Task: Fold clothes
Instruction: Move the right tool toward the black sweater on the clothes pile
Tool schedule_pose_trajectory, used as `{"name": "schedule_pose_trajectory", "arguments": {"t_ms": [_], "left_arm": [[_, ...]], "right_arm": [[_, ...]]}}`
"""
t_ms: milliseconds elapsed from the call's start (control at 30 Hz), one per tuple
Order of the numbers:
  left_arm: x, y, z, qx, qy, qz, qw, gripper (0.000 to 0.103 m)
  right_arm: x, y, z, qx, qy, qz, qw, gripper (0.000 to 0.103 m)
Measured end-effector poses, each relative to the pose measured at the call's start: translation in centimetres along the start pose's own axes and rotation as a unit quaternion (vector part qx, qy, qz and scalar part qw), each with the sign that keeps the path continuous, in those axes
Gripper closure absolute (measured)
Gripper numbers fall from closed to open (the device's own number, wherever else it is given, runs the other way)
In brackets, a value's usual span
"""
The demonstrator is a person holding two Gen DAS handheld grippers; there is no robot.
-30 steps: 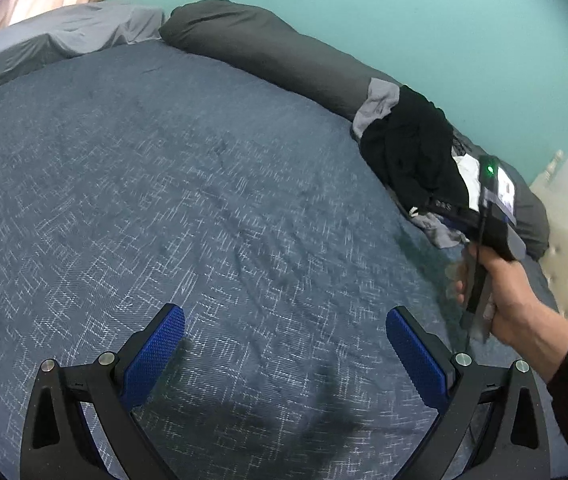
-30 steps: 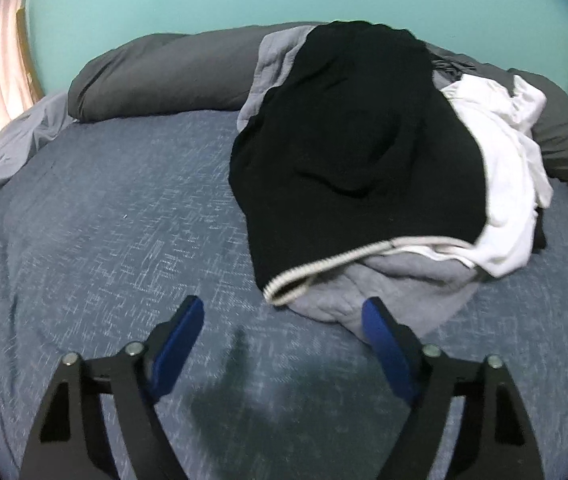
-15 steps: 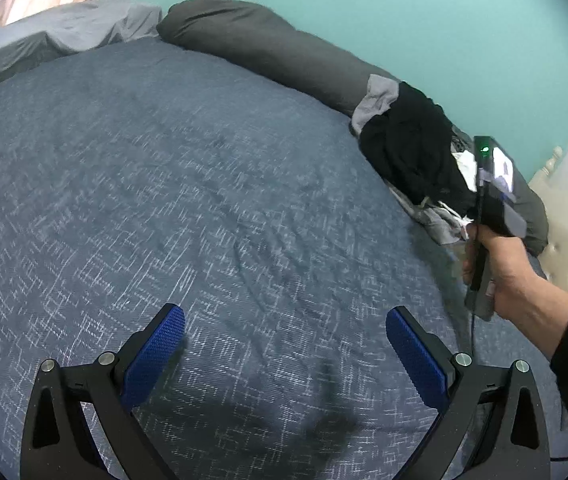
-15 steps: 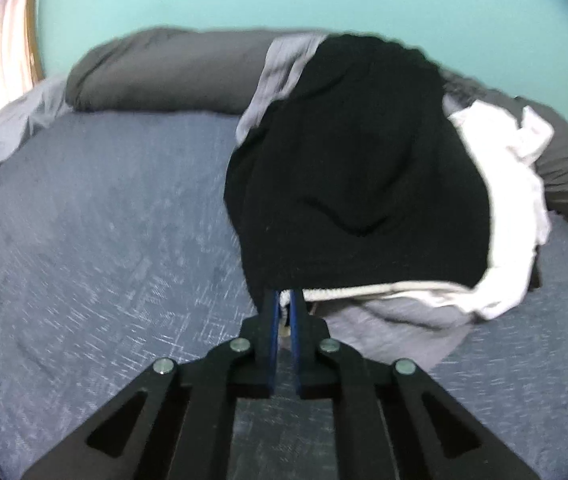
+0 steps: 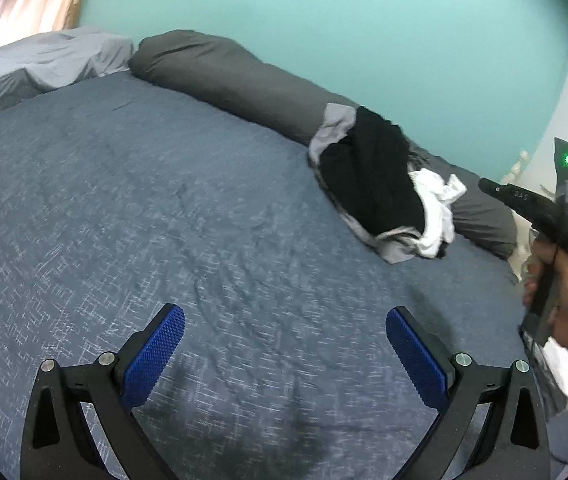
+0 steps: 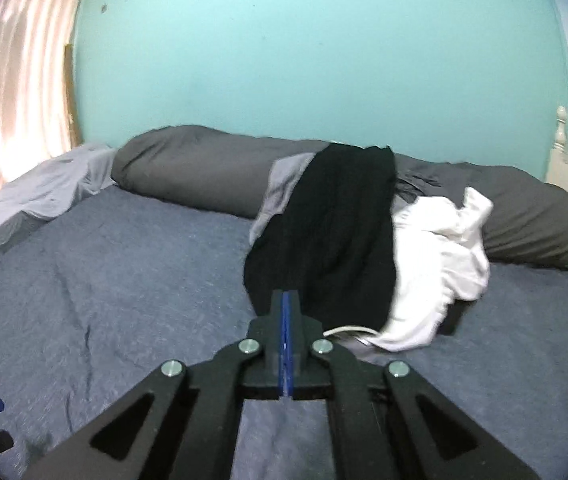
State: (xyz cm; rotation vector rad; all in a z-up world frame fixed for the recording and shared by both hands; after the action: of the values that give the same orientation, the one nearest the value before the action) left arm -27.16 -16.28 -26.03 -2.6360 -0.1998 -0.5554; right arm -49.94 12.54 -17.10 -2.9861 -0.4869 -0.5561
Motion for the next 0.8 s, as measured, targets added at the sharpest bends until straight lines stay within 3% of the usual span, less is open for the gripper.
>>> {"name": "schedule_pose_trajectory", "arguments": {"t_ms": [167,233,300,333,367,500,800], "left_arm": [[0.5,0.6,0.6,0.012,0.006,-0.01,0.9999,0.0],[0.5,0.8,0.5,0.007,0.005,-0.015,0.9998,0.0],[0.3,1.2,0.5,0.0,0.005,-0.022,0.9998,0.0],[0.1,1.4,0.5,-0.002,0.006,-0.024,0.9997,0.0],[-0.2,1.6,0.6,-0.002,0.009,-0.026,0.9996,0.0],[-1.4,2.0,1.1,-0.008,0.022,-0.034,0.9991,0.0],[-2.7,2.5,2.4,-0.009,0.042,-0.03,0.9986,0.0]], "right_arm": [[-0.4,-0.9,2.0,-0.023,0.051,0.001,0.998,0.103],[-1.6,-1.2,3.9,-0.044,0.072,0.009,0.996,0.096],[-3.0,-1.1,5.5,-0.052,0.085,0.021,0.995,0.068],[-3.9,-0.9,6.1,-0.054,0.087,0.018,0.995,0.049],[-4.8,-0.6,6.6,-0.057,0.089,0.015,0.994,0.039],[-9.6,1.4,9.0,-0.059,0.103,-0.003,0.993,0.039],[-17.4,2.9,12.5,-0.054,0.118,0.003,0.992,0.039]]}}
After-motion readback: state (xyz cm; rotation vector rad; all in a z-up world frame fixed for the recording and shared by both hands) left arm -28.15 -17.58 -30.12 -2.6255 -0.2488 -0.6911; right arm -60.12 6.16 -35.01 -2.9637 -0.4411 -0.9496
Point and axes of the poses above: each gripper's, at about its wrist camera, not at the fingertips, and x roughly against the way its jaws point, y to its left, z to its underside, the point moved 6 cm from there along -x, roughly the way its jaws point, and after that the axes turned 11 degrees about -y, right-handed, at the moved point
